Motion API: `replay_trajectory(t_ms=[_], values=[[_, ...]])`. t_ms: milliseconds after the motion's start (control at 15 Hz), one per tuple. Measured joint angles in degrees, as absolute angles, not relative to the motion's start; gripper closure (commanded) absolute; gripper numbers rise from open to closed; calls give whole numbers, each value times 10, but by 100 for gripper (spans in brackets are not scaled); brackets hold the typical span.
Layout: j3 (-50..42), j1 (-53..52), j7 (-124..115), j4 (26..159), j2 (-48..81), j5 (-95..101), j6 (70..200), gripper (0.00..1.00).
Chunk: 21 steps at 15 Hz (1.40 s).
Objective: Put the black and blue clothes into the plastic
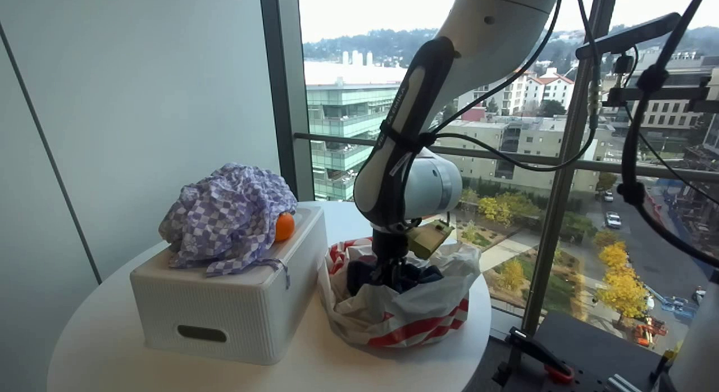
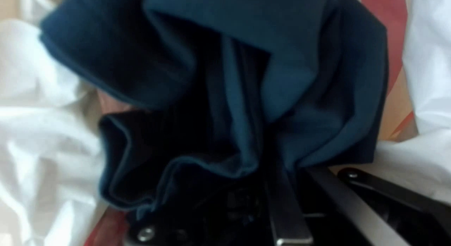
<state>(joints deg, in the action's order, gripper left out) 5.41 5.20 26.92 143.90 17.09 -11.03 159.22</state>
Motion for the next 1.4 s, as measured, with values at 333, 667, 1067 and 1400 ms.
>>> replay_trajectory(t_ms=[333, 667, 1067, 1400], values=[[63, 59, 253, 1442, 142, -85, 1591, 29], [27, 23, 141, 1474, 35, 61, 1590, 0], [34, 4, 16, 1482, -85, 163, 1593, 0], [89, -45, -8, 1445, -125, 141, 1593, 0]])
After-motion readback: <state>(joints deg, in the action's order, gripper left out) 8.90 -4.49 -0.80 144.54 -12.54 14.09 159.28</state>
